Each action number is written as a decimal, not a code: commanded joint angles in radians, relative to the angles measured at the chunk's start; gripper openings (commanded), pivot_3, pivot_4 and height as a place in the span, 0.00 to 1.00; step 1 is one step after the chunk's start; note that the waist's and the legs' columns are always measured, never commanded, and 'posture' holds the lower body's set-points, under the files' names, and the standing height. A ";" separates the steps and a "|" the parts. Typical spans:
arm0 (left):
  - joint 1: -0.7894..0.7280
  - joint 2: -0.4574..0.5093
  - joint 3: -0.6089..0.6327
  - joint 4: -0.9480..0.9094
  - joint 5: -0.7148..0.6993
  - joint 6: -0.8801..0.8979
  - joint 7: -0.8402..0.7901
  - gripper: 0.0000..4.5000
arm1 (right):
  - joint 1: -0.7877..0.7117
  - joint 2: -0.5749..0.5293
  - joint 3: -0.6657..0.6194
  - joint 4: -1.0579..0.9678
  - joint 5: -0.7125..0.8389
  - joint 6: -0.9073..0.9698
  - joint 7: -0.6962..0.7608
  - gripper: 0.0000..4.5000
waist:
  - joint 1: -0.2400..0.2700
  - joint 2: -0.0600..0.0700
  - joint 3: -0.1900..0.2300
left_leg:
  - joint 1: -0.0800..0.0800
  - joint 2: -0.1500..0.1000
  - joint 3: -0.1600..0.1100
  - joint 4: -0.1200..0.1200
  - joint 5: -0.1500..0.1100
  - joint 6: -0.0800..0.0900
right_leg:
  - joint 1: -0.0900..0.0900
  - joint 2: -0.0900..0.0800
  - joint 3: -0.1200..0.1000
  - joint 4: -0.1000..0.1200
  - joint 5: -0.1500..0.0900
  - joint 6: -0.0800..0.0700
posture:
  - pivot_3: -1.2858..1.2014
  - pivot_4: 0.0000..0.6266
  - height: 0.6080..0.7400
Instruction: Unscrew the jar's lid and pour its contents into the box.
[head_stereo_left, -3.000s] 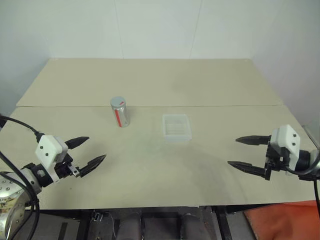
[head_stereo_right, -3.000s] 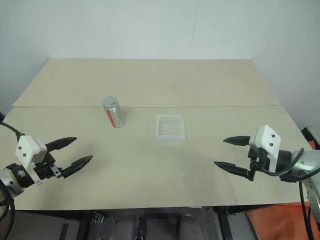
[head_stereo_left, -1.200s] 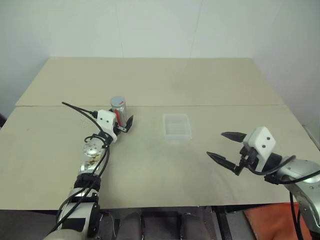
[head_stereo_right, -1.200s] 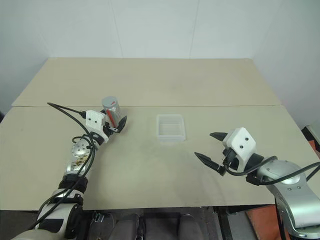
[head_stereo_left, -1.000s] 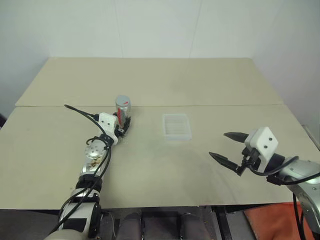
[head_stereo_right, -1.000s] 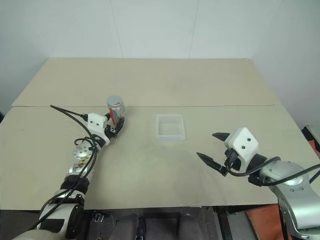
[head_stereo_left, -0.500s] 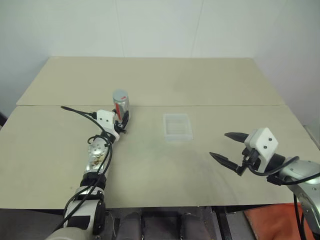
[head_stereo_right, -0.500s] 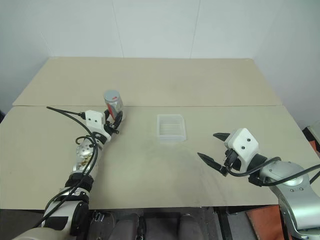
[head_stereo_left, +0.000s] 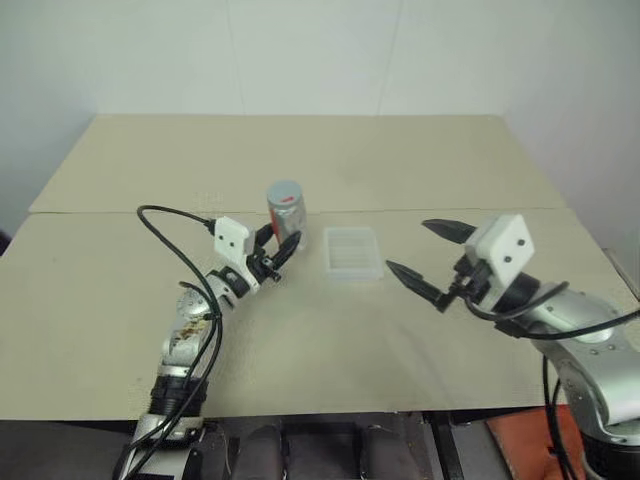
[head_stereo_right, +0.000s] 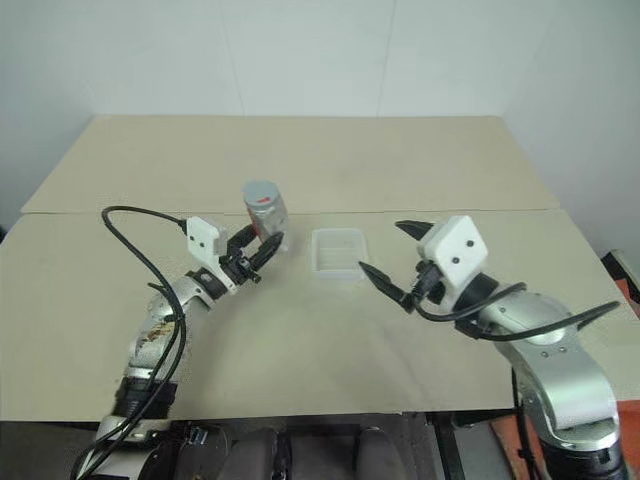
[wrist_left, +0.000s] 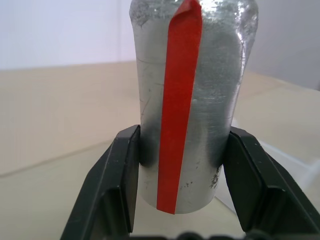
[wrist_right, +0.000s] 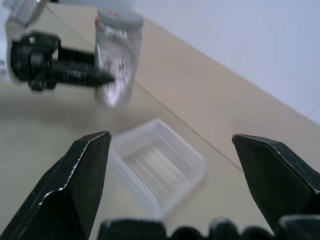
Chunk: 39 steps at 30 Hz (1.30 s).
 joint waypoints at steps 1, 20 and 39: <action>0.007 0.019 -0.030 -0.092 -0.040 0.070 -0.050 0.47 | -0.052 0.059 0.071 -0.055 -0.006 0.037 -0.076 1.00 | 0.002 0.000 0.000 | 0.000 0.000 0.000 0.000 0.000 0.000 | 0.000 0.000 0.000 0.000 0.000 0.000 | 0.52 0.24 1.00; 0.017 0.019 -0.098 -0.150 0.047 0.027 -0.059 0.47 | -0.271 0.355 0.271 0.112 -0.164 0.126 -0.292 1.00 | 0.001 0.001 0.000 | -0.001 0.000 0.001 0.000 0.000 0.000 | -0.001 0.000 0.000 0.000 0.000 0.000 | 0.52 0.24 1.00; 0.019 -0.023 -0.105 -0.125 0.073 -0.018 -0.045 0.47 | -0.298 0.393 0.268 0.141 -0.146 0.165 -0.254 0.92 | -0.005 0.001 0.000 | -0.001 0.000 0.000 0.000 0.000 0.000 | -0.001 0.000 0.000 0.000 0.000 0.000 | 0.52 0.24 1.00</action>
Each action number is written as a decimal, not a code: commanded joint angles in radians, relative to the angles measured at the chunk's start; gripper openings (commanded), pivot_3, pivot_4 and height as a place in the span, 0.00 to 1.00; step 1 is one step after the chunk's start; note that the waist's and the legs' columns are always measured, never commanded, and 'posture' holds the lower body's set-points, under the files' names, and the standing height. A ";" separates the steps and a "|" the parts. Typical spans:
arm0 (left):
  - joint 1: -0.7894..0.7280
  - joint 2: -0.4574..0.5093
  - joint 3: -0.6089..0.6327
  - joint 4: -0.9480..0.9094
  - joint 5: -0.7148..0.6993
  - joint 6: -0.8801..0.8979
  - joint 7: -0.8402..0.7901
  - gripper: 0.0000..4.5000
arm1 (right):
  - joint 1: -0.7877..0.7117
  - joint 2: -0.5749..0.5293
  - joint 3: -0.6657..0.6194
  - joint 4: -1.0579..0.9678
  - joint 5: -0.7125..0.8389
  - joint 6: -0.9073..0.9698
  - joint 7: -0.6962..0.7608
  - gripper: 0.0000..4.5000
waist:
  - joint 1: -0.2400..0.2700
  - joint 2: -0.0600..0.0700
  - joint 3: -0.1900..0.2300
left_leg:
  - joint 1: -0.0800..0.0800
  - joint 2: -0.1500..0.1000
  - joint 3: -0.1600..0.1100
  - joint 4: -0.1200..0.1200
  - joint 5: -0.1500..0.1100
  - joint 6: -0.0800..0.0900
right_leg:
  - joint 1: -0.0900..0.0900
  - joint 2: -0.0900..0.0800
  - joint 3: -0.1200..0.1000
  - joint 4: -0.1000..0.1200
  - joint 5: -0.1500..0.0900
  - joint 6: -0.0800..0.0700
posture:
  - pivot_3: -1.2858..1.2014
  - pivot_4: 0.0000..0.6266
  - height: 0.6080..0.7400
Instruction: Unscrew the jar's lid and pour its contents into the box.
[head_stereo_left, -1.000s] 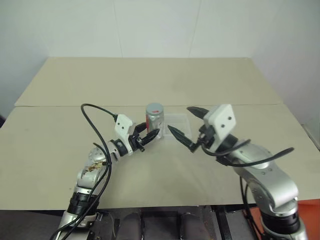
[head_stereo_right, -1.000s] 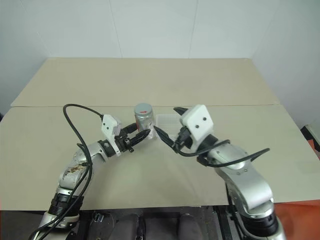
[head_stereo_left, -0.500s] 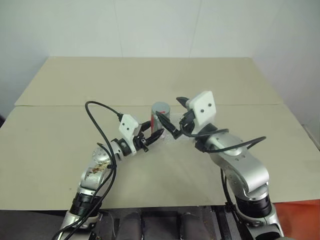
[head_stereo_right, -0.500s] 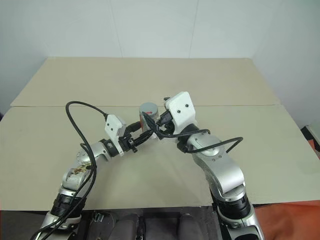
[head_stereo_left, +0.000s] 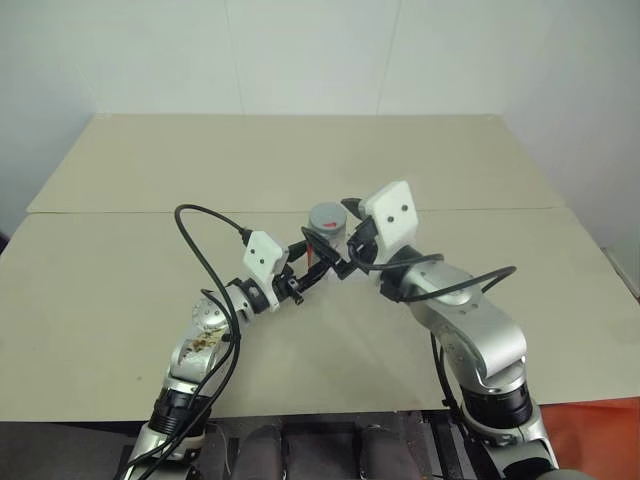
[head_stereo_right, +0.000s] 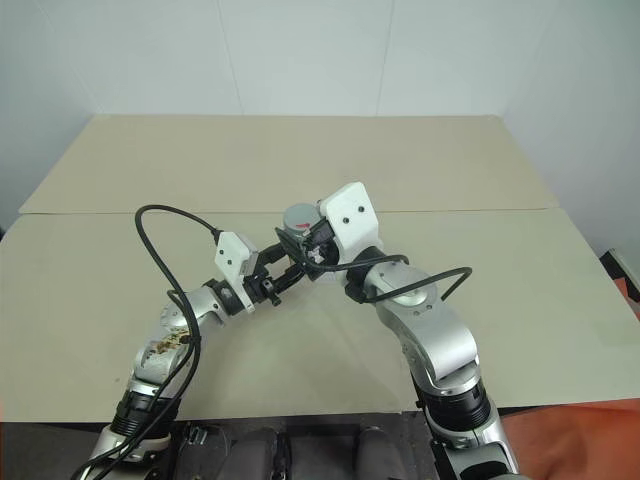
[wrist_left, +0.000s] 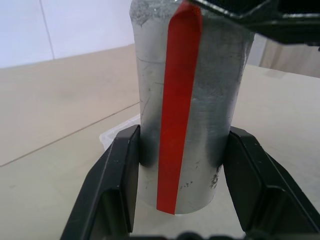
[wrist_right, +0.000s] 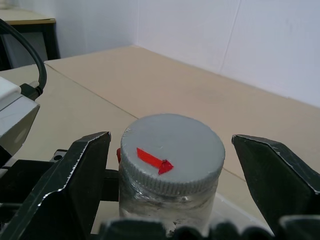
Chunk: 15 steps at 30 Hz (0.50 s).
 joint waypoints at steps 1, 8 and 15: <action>-0.013 -0.005 0.001 -0.011 0.003 -0.030 -0.001 0.47 | -0.015 0.004 -0.019 -0.024 0.013 -0.005 0.011 0.88 | 0.000 0.000 0.000 | 0.000 0.000 0.000 0.000 0.000 0.000 | 0.000 0.000 0.000 0.000 0.000 0.000 | 0.52 0.24 1.00; -0.013 -0.008 -0.001 0.000 0.007 -0.040 -0.007 0.47 | -0.011 0.014 -0.023 -0.027 0.013 0.000 0.019 0.63 | -0.001 0.000 0.000 | 0.000 0.000 0.000 0.000 0.000 0.000 | 0.000 0.000 0.000 0.000 0.000 0.000 | 0.52 0.24 1.00; 0.003 0.019 -0.001 -0.022 -0.023 -0.039 -0.071 0.47 | 0.000 -0.002 -0.033 -0.024 0.024 -0.020 0.054 0.63 | -0.003 0.000 0.000 | 0.000 0.000 0.000 0.000 0.000 0.000 | 0.000 0.000 0.000 0.000 0.000 0.000 | 0.52 0.24 1.00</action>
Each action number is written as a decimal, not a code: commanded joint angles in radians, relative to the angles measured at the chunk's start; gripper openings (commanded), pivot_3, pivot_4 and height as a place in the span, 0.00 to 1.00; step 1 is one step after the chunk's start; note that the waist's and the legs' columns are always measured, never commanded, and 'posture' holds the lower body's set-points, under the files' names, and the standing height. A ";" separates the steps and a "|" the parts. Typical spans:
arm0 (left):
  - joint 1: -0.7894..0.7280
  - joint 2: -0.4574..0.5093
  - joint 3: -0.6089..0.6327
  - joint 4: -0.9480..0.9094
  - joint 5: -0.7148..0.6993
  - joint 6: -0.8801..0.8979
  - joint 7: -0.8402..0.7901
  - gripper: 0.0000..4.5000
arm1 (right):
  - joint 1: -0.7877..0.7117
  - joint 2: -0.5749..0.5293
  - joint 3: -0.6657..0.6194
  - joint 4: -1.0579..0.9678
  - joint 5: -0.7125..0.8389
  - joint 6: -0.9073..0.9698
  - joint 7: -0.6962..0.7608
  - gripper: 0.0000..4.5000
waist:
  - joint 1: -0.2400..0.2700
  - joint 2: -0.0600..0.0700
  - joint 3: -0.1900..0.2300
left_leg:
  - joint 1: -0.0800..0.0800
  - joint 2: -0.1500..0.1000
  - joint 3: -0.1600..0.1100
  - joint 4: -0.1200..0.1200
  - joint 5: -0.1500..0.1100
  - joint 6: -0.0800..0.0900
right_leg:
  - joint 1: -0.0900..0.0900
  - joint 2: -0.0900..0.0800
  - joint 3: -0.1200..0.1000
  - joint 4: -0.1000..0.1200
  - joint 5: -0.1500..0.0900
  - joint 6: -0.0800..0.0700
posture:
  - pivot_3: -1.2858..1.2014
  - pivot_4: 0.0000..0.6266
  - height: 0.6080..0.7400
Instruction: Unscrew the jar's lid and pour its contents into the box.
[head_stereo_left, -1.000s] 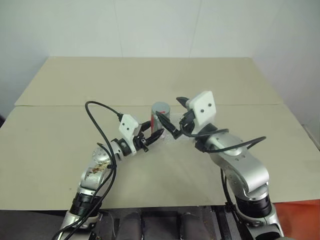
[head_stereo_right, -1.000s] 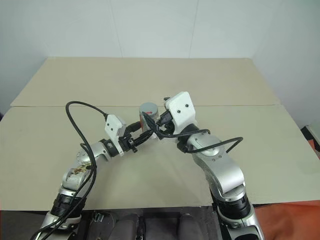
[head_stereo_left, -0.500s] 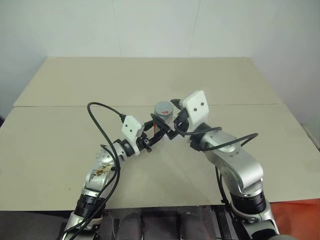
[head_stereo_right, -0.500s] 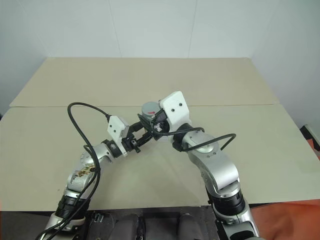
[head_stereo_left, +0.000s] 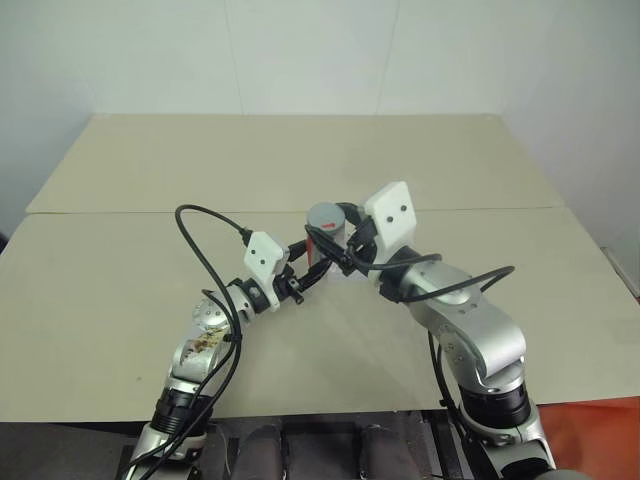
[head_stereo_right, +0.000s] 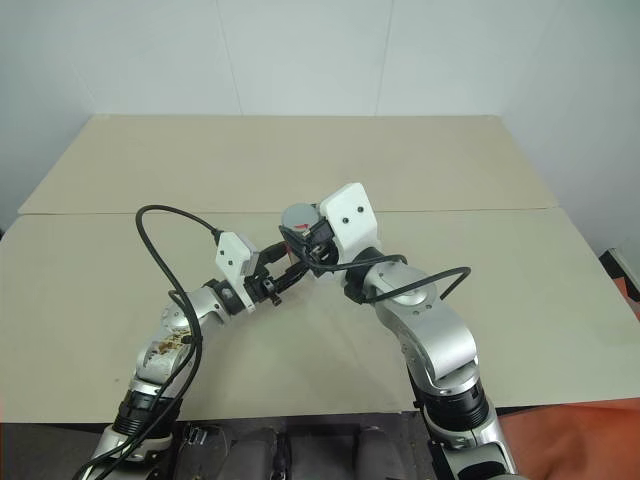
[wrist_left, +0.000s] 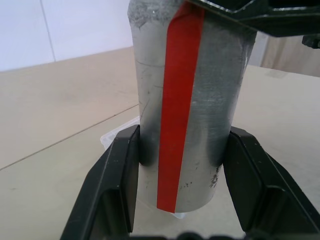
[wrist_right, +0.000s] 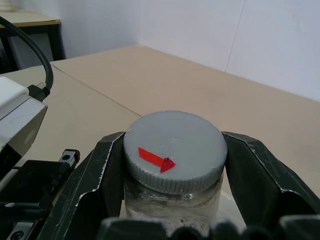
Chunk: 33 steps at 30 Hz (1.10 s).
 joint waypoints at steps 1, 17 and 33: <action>0.006 0.024 -0.001 -0.036 -0.042 -0.021 -0.074 0.47 | -0.001 -0.013 -0.029 -0.023 0.028 -0.031 0.037 0.63 | -0.001 0.000 0.000 | 0.000 0.000 0.000 0.000 0.000 0.000 | 0.000 0.000 0.000 0.000 0.000 0.000 | 0.52 0.24 1.00; 0.003 0.155 -0.016 -0.060 -0.187 0.004 -0.360 0.47 | 0.016 -0.166 -0.094 0.049 0.217 -0.174 0.396 0.63 | -0.006 0.000 0.000 | 0.000 0.001 0.000 0.000 0.000 0.000 | 0.000 0.000 0.000 0.000 0.000 0.000 | 0.52 0.24 1.00; -0.052 0.151 -0.047 -0.012 -0.180 -0.012 -0.518 0.47 | -0.066 -0.248 -0.088 0.280 0.292 -0.352 0.798 0.63 | -0.006 0.000 0.000 | 0.000 0.001 0.000 0.000 0.000 0.000 | 0.000 0.001 0.000 0.000 0.000 0.000 | 0.52 0.24 1.00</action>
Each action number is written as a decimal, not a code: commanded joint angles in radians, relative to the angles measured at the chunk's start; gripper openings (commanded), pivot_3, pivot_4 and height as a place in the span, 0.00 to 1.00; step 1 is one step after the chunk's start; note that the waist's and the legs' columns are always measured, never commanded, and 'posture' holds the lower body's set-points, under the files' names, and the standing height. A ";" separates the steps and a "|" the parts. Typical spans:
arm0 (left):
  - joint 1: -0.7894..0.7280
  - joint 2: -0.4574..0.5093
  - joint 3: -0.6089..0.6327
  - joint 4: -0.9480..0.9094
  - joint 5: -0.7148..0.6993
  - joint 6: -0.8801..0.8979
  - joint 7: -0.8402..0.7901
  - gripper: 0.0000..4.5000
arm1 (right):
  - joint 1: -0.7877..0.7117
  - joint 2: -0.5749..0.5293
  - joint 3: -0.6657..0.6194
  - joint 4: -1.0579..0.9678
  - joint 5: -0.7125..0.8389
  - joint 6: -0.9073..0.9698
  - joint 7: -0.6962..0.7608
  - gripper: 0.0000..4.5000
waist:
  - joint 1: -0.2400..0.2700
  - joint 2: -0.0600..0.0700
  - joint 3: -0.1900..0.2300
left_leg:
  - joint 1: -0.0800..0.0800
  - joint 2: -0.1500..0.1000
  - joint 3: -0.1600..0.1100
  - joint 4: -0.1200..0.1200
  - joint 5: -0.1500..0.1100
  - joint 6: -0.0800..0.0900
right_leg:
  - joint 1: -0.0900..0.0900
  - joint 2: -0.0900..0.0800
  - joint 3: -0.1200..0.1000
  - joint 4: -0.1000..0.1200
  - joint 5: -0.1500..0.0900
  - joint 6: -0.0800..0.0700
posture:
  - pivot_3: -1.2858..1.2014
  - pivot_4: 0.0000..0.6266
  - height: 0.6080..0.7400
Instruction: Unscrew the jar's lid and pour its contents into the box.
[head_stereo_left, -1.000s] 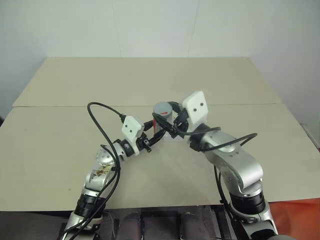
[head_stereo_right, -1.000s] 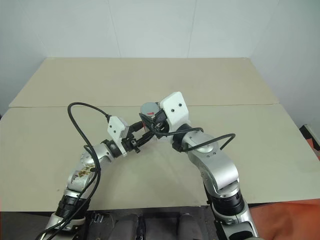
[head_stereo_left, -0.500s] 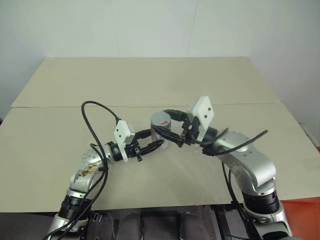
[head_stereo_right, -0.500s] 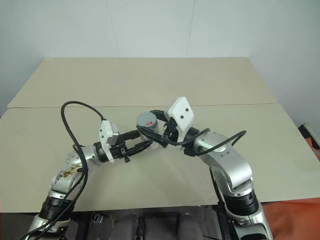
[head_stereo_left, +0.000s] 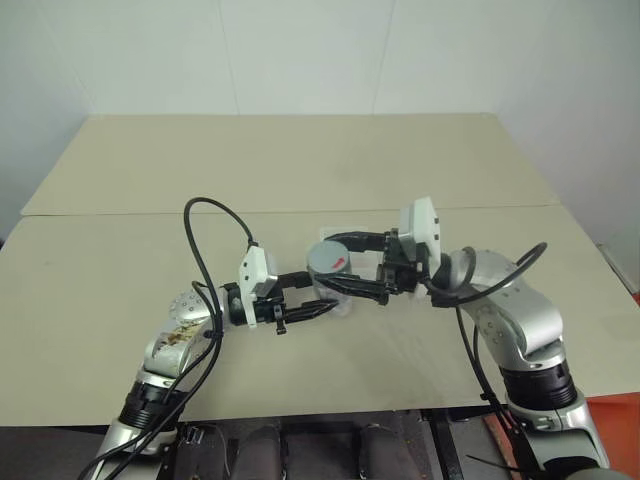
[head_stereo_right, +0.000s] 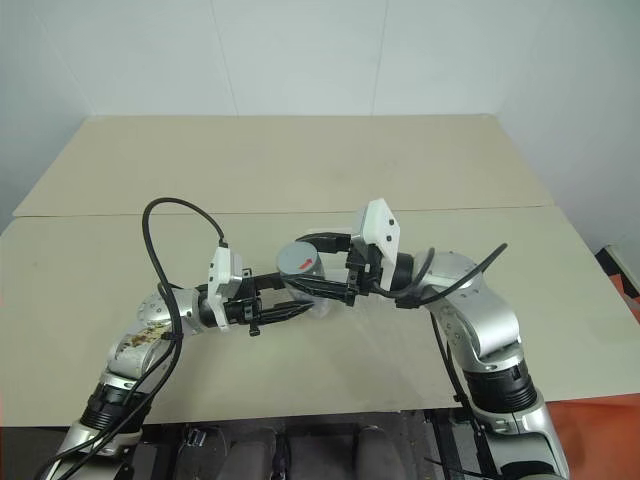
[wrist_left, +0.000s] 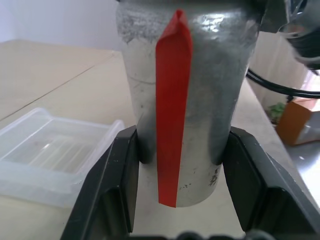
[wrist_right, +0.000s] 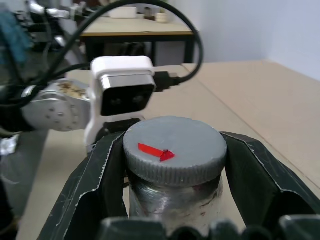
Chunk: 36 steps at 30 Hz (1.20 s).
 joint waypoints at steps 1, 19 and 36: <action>-0.032 -0.007 -0.028 -0.032 -0.011 -0.034 -0.043 0.47 | -0.051 -0.010 0.007 0.048 0.020 -0.052 0.089 0.63 | 0.000 0.000 0.000 | 0.000 0.000 0.000 0.000 0.000 0.000 | 0.000 0.000 0.000 0.000 0.000 0.000 | 0.52 0.24 1.00; -0.016 0.011 -0.020 -0.047 -0.004 -0.049 -0.035 0.47 | -0.097 -0.025 -0.023 0.186 0.018 -0.134 0.243 0.70 | 0.001 0.000 0.000 | 0.000 0.000 0.000 0.000 0.000 0.000 | 0.000 0.000 0.000 0.000 0.000 0.000 | 0.52 0.24 1.00; 0.014 -0.005 -0.005 -0.047 0.048 -0.046 0.093 0.47 | 0.075 -0.068 -0.125 -0.043 0.002 -0.165 0.009 0.99 | 0.013 0.000 0.000 | 0.000 0.000 0.000 0.000 0.000 0.000 | 0.000 -0.001 0.000 0.000 0.000 0.000 | 0.52 0.24 1.00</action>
